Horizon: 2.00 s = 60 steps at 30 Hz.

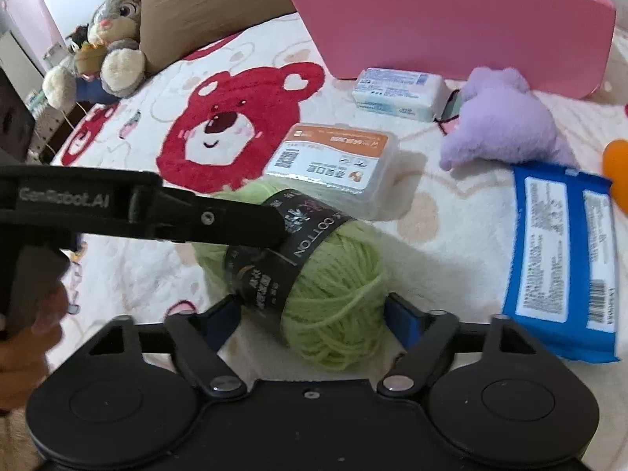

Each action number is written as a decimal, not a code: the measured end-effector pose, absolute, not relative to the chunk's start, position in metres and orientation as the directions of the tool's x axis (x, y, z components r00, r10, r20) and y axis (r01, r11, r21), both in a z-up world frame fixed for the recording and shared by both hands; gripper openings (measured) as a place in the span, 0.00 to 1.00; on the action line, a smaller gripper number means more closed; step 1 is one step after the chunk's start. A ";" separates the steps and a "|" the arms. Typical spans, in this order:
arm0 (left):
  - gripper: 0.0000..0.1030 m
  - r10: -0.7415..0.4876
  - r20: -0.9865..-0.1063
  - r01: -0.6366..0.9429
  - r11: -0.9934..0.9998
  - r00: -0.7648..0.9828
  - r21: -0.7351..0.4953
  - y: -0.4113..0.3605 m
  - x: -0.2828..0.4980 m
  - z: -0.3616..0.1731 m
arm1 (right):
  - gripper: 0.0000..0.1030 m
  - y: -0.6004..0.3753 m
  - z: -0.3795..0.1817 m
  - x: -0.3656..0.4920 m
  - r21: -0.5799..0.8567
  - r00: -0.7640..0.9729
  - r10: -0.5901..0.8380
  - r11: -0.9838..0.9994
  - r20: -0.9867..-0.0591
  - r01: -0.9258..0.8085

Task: Organize objects
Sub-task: 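Move the left tool to the green yarn skein and close on it, then lift the yarn skein with the left tool and carry it into the pink box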

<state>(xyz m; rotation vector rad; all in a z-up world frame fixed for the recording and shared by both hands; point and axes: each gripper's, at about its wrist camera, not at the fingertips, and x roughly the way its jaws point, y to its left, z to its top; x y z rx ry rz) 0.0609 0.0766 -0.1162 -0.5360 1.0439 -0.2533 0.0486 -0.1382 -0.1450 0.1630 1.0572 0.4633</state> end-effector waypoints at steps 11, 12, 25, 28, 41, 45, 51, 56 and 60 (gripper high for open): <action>0.55 -0.479 -0.723 -0.028 0.825 0.498 -0.565 0.077 0.052 -0.106 | 0.66 -0.122 -0.127 0.034 0.200 0.488 0.353 0.920 -0.798 -0.338; 0.55 -0.484 -0.717 -0.020 0.822 0.502 -0.570 0.077 0.051 -0.104 | 0.66 -0.121 -0.124 0.032 0.178 0.499 0.341 0.922 -0.797 -0.345; 0.55 -0.532 -0.626 0.073 0.791 0.570 -0.607 0.084 0.041 -0.052 | 0.66 -0.123 -0.071 0.024 0.060 0.601 0.326 0.906 -0.730 -0.419; 0.54 -0.531 -0.619 0.087 0.795 0.578 -0.601 0.081 0.040 -0.036 | 0.66 -0.129 -0.055 0.026 0.061 0.613 0.342 0.900 -0.713 -0.431; 0.53 -0.517 -0.613 0.188 0.833 0.598 -0.520 0.047 0.076 0.034 | 0.66 -0.164 0.014 0.055 0.045 0.671 0.377 0.888 -0.639 -0.457; 0.53 -0.529 -0.591 0.222 0.829 0.609 -0.513 0.036 0.099 0.054 | 0.66 -0.177 0.035 0.074 0.026 0.682 0.357 0.895 -0.638 -0.444; 0.54 -0.531 -0.588 0.259 0.835 0.611 -0.485 0.020 0.141 0.072 | 0.66 -0.189 0.059 0.110 -0.044 0.686 0.322 0.888 -0.653 -0.459; 0.55 -0.503 -0.594 0.241 0.851 0.628 -0.466 0.011 0.178 0.069 | 0.66 -0.199 0.057 0.146 -0.077 0.702 0.312 0.883 -0.641 -0.463; 0.56 -0.511 -0.598 0.222 0.842 0.617 -0.491 0.011 0.222 0.054 | 0.66 -0.208 0.047 0.181 -0.077 0.717 0.299 0.895 -0.630 -0.440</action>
